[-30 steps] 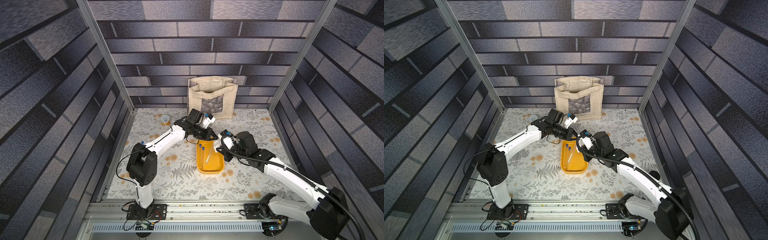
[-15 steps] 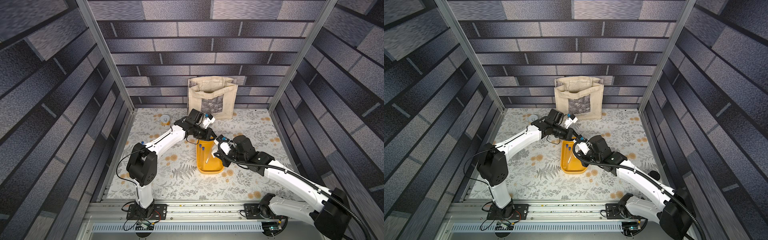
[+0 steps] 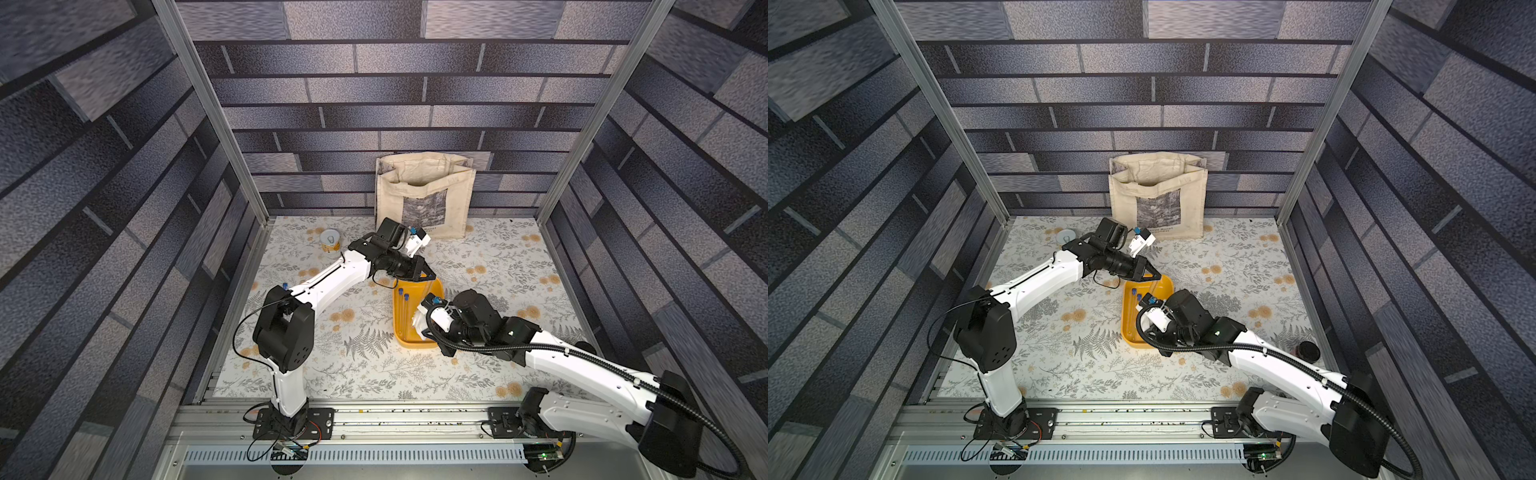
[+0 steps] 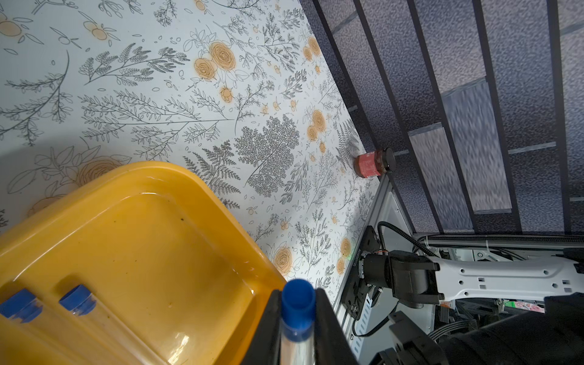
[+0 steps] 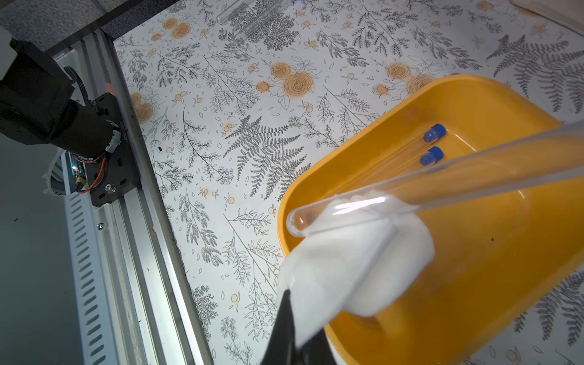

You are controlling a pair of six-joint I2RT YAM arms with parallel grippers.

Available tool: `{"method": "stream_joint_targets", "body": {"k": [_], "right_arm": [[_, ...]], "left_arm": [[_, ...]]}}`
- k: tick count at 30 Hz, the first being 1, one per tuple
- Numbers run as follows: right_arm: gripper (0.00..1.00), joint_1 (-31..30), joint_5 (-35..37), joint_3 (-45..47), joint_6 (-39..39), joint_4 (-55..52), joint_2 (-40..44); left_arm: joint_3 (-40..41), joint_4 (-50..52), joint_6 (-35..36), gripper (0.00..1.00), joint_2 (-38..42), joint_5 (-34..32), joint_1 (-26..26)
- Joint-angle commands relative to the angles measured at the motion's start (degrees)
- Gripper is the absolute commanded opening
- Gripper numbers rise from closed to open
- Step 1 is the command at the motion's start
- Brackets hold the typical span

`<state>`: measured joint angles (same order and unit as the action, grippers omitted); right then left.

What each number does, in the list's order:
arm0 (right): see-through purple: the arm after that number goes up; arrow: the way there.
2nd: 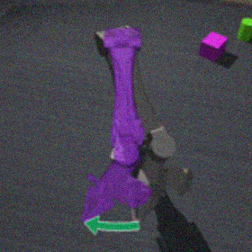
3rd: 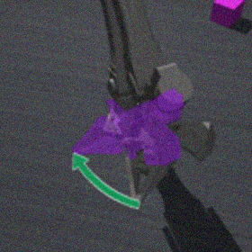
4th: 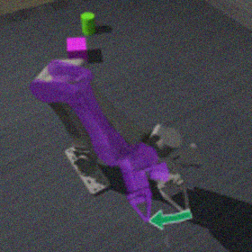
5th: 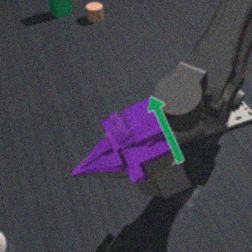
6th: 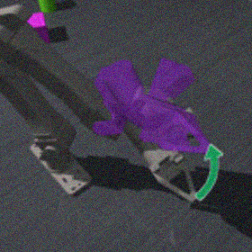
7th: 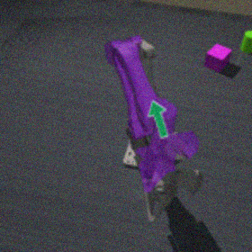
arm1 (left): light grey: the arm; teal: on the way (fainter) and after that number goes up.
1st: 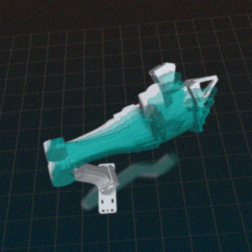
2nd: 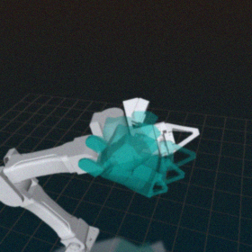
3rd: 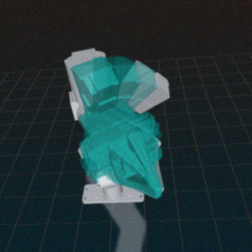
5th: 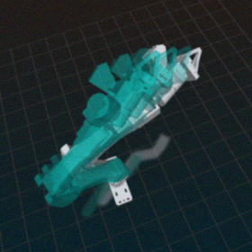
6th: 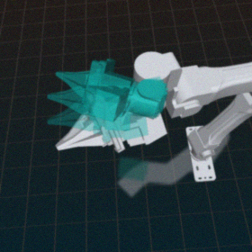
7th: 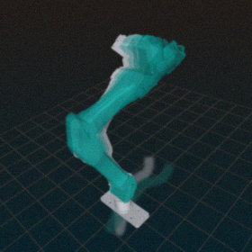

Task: Wipe the exteriors of test tubes
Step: Wipe the dirt from the test tube.

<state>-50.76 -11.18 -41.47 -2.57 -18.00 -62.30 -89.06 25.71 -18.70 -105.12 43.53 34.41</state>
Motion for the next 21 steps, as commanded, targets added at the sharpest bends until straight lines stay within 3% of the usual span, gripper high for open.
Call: {"method": "stream_joint_targets", "body": {"k": [1, 12, 21], "right_arm": [[0.00, -1.31, 0.82, 0.34, 1.00, -0.34, 1.12], [0.00, 2.20, 0.65, -3.77, 1.14, -0.43, -1.70], [0.00, 9.23, -1.72, -7.32, -0.96, -1.77, -4.00]], "left_arm": [[-0.64, -0.31, -0.72, 0.11, -0.29, 0.68, -0.05], [-0.71, -0.10, -0.77, 0.11, -0.36, 0.87, 0.12], [-0.42, -0.04, -0.64, 0.11, -0.20, 0.97, 0.13]]}}
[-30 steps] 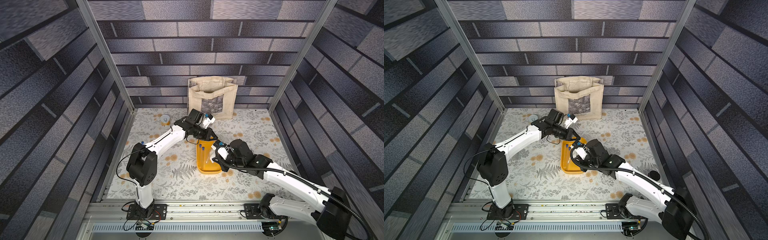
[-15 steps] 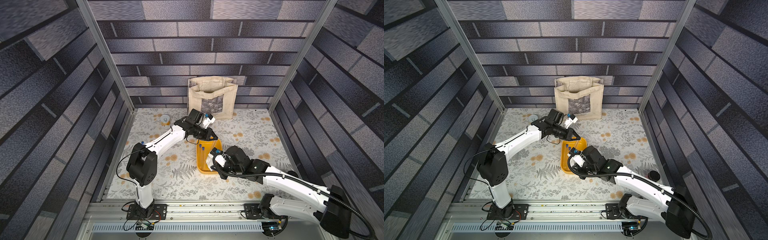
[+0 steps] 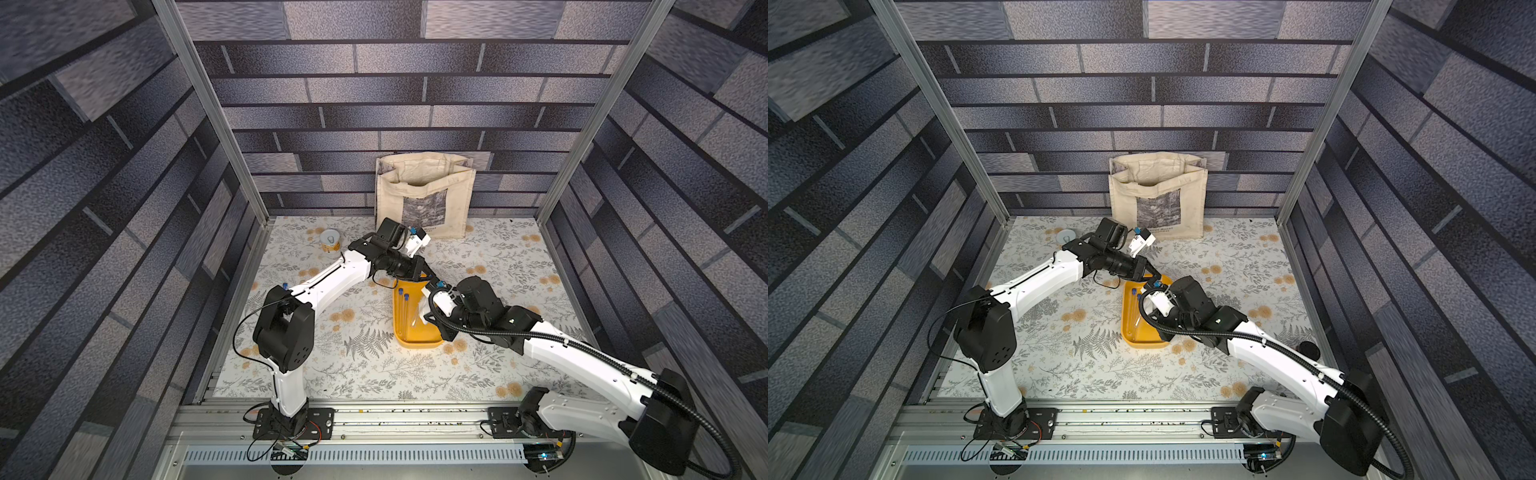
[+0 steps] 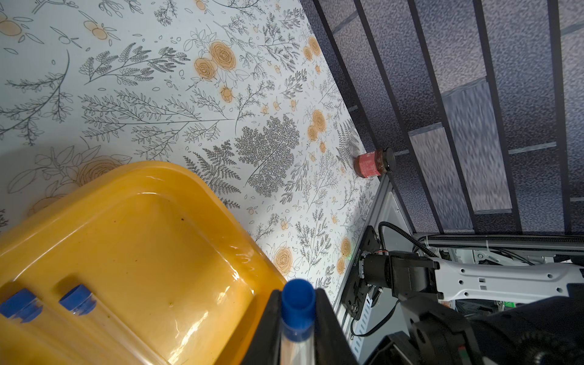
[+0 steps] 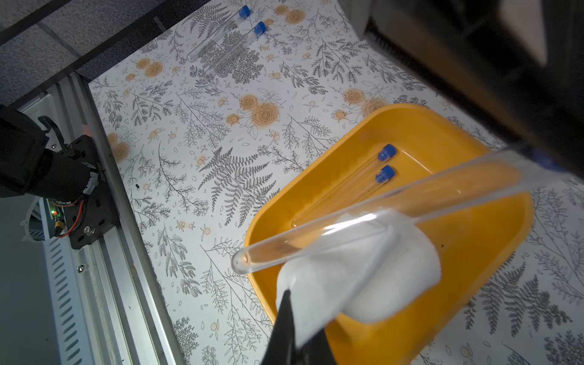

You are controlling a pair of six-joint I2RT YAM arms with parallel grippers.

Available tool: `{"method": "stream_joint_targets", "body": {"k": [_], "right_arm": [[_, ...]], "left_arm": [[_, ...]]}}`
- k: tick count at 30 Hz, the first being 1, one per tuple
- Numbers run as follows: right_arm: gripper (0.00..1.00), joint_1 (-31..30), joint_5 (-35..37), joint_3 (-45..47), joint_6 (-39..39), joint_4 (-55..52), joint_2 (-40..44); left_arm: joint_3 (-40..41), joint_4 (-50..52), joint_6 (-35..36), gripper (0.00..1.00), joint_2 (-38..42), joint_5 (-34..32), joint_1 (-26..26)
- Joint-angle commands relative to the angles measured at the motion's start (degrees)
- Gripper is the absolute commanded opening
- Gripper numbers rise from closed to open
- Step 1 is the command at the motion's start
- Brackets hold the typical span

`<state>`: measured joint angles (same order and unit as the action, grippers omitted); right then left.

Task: Wipe the exteriors of test tubes
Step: Wipe the dirt from the test tube.

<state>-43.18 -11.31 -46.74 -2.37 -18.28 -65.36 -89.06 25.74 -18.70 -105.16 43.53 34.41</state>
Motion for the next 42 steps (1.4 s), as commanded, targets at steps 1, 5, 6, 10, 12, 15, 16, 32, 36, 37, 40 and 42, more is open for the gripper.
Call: {"method": "stream_joint_targets", "body": {"k": [1, 5, 6, 10, 12, 15, 16, 32, 36, 37, 40, 42], "right_arm": [[0.00, 2.38, -2.00, -2.40, -1.50, -1.58, -1.24], [0.00, 4.92, -3.32, -3.99, -2.59, -2.19, -2.43], [0.00, 5.47, -3.57, -4.48, -2.79, -2.24, -2.75], [0.00, 8.24, -4.66, -6.11, -2.85, -2.37, -4.60], [0.00, 9.34, -4.79, -6.82, -2.81, -2.12, -5.33], [0.00, 9.77, -4.87, -7.73, -2.87, -1.61, -5.83], [0.00, 9.87, -5.24, -7.82, -2.86, -1.49, -5.92], [0.00, -2.16, 2.39, 0.02, -5.12, -1.91, -0.95], [0.00, -6.50, 4.51, 2.15, -2.47, 0.03, -0.26], [0.00, -7.47, 5.08, 2.71, -1.91, 0.23, -0.10], [0.00, -9.96, 5.97, 3.96, -0.36, 0.59, 0.65], [0.00, -11.53, 5.90, 4.62, 0.34, 1.01, 1.09]], "left_arm": [[-0.42, -0.12, -0.64, 0.11, -0.13, 0.96, 0.13], [-0.18, -0.01, -0.62, 0.11, 0.18, 1.05, 0.13], [-0.11, 0.00, -0.64, 0.11, 0.27, 1.08, 0.13], [0.02, 0.17, -0.53, 0.11, 0.47, 1.01, 0.13], [0.03, 0.21, -0.44, 0.11, 0.56, 1.00, 0.12], [-0.02, 0.25, -0.38, 0.11, 0.47, 0.95, 0.02], [0.05, 0.28, -0.46, 0.11, 0.49, 0.96, 0.02], [-0.54, -0.12, -0.46, 0.11, -1.01, 0.69, -0.47], [-0.51, -0.37, -0.39, 0.10, -1.18, 0.42, -0.84], [-0.37, -0.34, -0.44, 0.10, -1.18, 0.24, -1.06], [0.15, -0.45, -0.42, 0.11, -1.01, -0.37, -1.32], [0.50, -0.54, -0.50, 0.10, -1.01, -0.77, -1.62]]}}
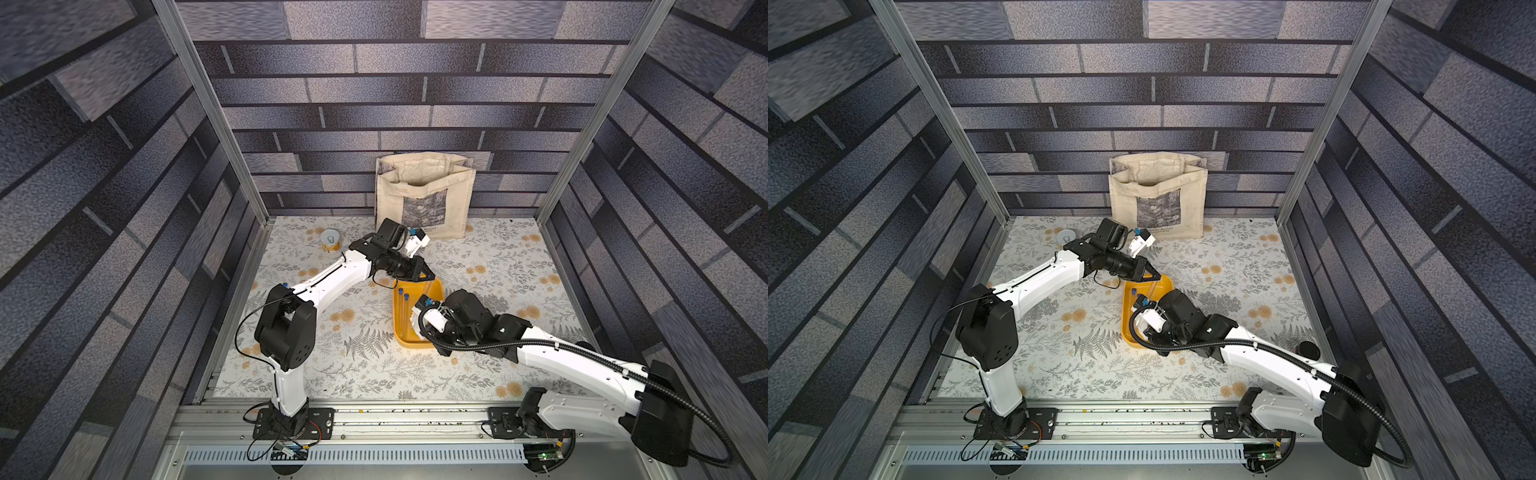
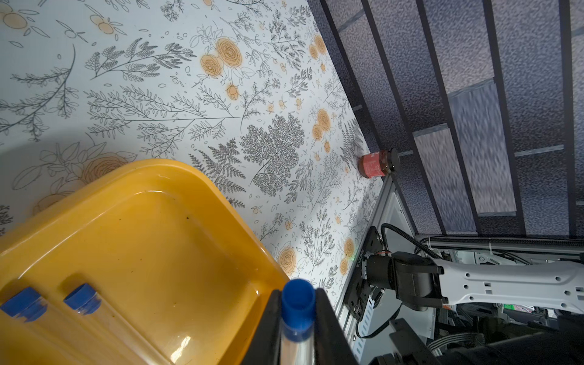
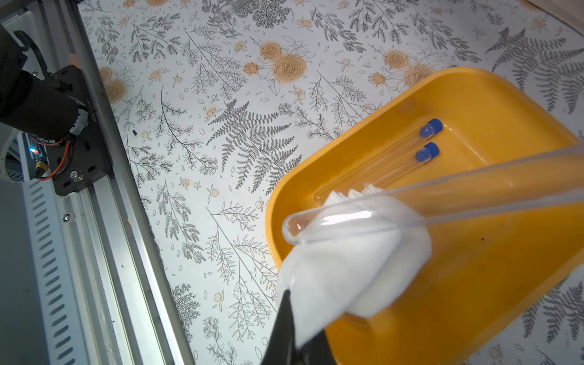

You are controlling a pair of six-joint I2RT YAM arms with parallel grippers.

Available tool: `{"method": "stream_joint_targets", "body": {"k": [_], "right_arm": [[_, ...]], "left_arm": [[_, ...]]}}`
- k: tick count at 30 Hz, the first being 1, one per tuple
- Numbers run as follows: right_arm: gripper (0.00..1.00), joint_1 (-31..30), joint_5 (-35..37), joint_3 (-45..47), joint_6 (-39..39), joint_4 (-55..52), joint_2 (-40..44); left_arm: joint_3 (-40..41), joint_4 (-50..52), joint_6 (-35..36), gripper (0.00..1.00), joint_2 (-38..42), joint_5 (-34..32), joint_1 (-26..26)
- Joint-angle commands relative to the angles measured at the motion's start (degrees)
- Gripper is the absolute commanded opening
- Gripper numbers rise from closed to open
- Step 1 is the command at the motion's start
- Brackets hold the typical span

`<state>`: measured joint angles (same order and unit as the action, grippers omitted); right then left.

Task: Wipe the exteriors of test tubes
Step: Wipe the dirt from the test tube.

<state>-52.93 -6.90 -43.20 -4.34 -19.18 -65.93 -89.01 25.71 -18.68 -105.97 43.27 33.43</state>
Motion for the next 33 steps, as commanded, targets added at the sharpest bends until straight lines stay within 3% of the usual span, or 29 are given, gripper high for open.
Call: {"method": "stream_joint_targets", "body": {"k": [1, 7, 14, 33], "right_arm": [[0.00, -2.70, 1.31, 1.29, 2.57, 2.03, 1.74], [0.00, -7.12, 0.80, 0.33, 1.50, 0.55, 0.62], [0.00, -7.31, 3.76, -2.15, 1.20, -0.04, -1.03], [0.00, 4.33, 6.08, -10.51, 1.51, -2.04, -8.88]], "left_arm": [[0.58, -0.60, -0.66, 0.11, -0.15, -0.74, -0.75], [1.47, -1.28, -0.94, 0.11, 0.22, -1.77, -1.23], [1.65, -1.04, -0.94, 0.11, 0.37, -1.96, -1.27], [2.62, -1.08, -1.01, 0.11, 2.16, -1.34, -0.91]]}}
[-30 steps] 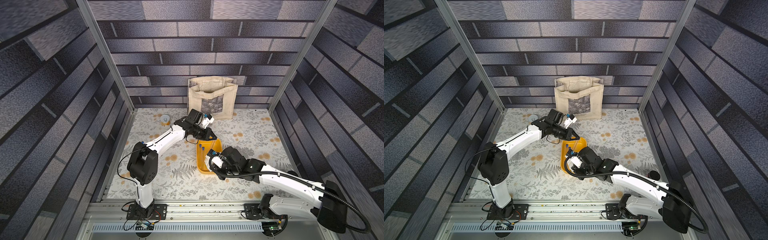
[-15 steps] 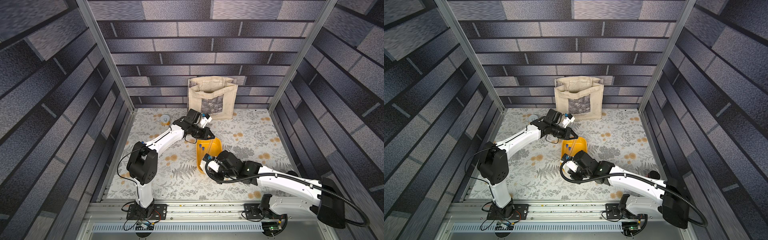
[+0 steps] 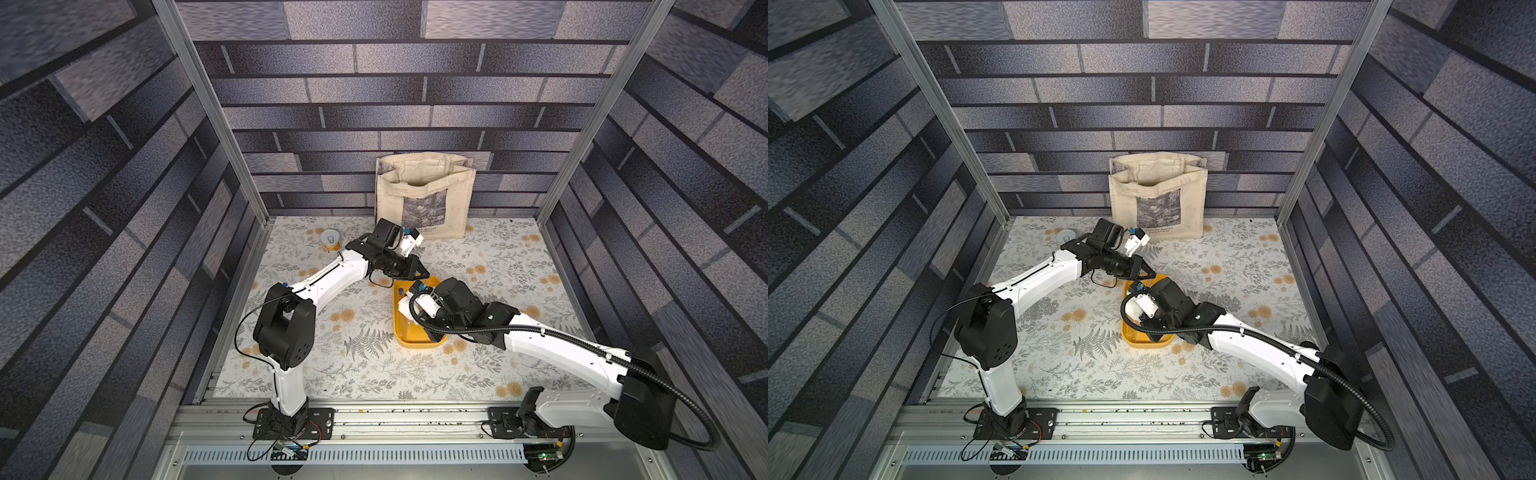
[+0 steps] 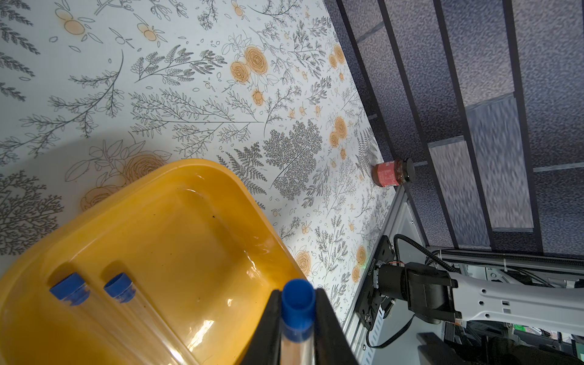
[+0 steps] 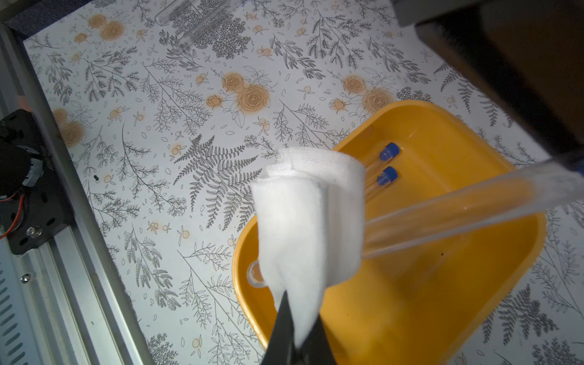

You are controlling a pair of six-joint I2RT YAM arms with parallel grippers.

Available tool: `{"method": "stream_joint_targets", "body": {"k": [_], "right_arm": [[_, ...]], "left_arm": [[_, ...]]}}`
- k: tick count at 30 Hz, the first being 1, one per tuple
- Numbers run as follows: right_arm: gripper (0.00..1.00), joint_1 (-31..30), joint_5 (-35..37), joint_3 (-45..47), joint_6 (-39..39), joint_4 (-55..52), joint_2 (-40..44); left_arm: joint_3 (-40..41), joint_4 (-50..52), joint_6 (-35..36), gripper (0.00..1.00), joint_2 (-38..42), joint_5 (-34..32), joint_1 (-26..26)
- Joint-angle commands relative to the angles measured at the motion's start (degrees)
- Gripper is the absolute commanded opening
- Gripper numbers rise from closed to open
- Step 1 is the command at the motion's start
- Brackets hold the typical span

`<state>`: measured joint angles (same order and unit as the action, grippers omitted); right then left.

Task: Wipe the exteriors of test tubes
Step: Wipe the dirt from the test tube.

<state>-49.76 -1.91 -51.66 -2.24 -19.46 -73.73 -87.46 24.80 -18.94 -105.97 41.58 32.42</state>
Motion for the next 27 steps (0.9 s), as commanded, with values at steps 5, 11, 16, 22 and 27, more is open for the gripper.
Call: {"method": "stream_joint_targets", "body": {"k": [5, 11, 16, 22, 27], "right_arm": [[0.00, 3.57, 2.51, -4.36, -1.06, -2.71, -2.79], [0.00, 6.10, 4.84, -6.51, -0.49, -3.79, -4.81], [0.00, 7.97, 6.24, -7.47, 0.01, -3.92, -5.09], [0.00, 9.50, 9.38, -8.50, 0.84, -4.94, -6.05], [0.00, 9.50, 12.18, -7.15, 0.22, -3.54, -5.36]], "left_arm": [[1.05, -0.07, -0.75, 0.11, 2.30, 0.58, 0.18], [0.73, 0.38, -0.44, 0.11, 2.44, 0.78, 0.08], [0.80, 0.39, -0.41, 0.11, 2.38, 0.95, 0.03], [0.81, 0.20, -0.34, 0.11, 2.27, 1.30, 0.07], [0.80, 0.17, -0.42, 0.11, 2.43, 1.39, 0.14]]}}
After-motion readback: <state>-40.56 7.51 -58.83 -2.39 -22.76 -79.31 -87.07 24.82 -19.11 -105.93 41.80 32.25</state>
